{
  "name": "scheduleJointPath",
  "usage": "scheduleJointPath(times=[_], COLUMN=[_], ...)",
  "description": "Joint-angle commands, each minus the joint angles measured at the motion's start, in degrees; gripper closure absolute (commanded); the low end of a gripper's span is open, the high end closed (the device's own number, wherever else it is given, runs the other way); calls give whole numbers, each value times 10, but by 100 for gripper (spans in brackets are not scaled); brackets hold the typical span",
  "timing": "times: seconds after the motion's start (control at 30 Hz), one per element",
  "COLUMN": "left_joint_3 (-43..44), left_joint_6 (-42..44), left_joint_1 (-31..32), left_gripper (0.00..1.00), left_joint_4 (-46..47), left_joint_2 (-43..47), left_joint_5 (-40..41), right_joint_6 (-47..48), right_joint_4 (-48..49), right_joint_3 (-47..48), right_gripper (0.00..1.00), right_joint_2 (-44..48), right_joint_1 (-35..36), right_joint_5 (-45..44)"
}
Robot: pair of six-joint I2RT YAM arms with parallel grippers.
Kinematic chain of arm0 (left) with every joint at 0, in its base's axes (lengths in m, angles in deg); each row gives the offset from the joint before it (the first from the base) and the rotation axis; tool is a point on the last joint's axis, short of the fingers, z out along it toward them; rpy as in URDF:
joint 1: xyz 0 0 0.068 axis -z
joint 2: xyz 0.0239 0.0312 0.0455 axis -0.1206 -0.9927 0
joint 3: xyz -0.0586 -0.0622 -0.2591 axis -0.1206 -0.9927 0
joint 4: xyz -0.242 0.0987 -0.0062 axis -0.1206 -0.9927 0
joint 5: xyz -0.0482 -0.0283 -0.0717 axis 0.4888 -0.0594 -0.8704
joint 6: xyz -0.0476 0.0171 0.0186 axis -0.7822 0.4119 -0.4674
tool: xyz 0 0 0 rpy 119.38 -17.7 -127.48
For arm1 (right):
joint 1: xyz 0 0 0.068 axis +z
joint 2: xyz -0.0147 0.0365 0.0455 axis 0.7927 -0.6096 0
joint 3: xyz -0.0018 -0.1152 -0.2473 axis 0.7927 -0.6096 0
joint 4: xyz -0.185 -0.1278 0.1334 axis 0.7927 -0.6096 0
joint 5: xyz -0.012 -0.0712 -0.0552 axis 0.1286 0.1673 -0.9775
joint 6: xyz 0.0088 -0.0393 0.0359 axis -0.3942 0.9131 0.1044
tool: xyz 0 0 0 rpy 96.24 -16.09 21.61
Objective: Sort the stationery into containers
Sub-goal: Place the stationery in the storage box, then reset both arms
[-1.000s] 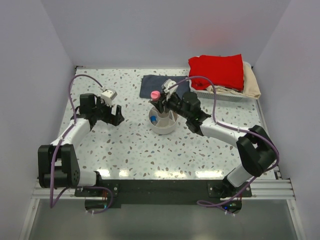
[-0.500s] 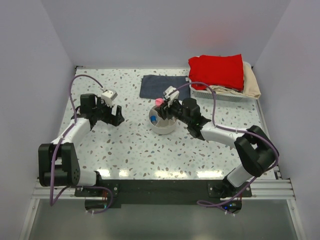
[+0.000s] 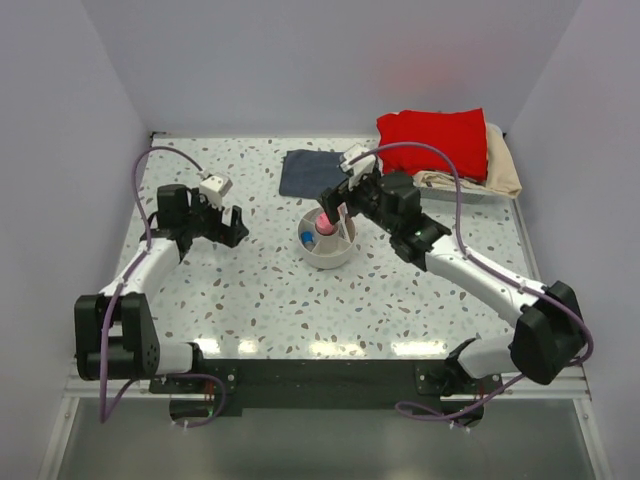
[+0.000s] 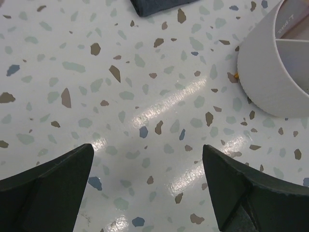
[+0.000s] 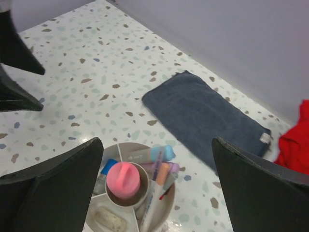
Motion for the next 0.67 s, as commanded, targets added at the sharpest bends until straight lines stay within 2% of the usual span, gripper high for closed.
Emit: scheduleJointPath(times=[0.0, 0.03, 0.17, 0.23, 0.27, 0.4, 0.63], left_joint_3=[-17, -19, -38, -40, -39, -26, -23], left_joint_6=[-19, -23, -44, -48, -51, -47, -66], left_joint_1=[-5, -5, -6, -5, -6, -5, -5], left_gripper=[0, 0, 0, 0, 0, 0, 0], left_joint_4=[63, 87, 115, 119, 121, 121, 123], left_joint_2=[55, 59, 76, 79, 80, 76, 75], left_joint_5=[-7, -3, 10, 16, 16, 17, 17], right_joint_6=[-4, -20, -20, -24, -22, -15, -20], right_joint_4=[-201, -282, -443, -455, -454, -483, -468], right_joint_3=[91, 106, 154, 136, 126, 98, 47], right_gripper=[1, 1, 1, 1, 1, 1, 1], right_joint_2=[27, 23, -15, -12, -7, 12, 60], right_joint_1=[-41, -74, -161, -172, -174, -173, -187], right_joint_5=[-86, -93, -79, -138, -198, -271, -250])
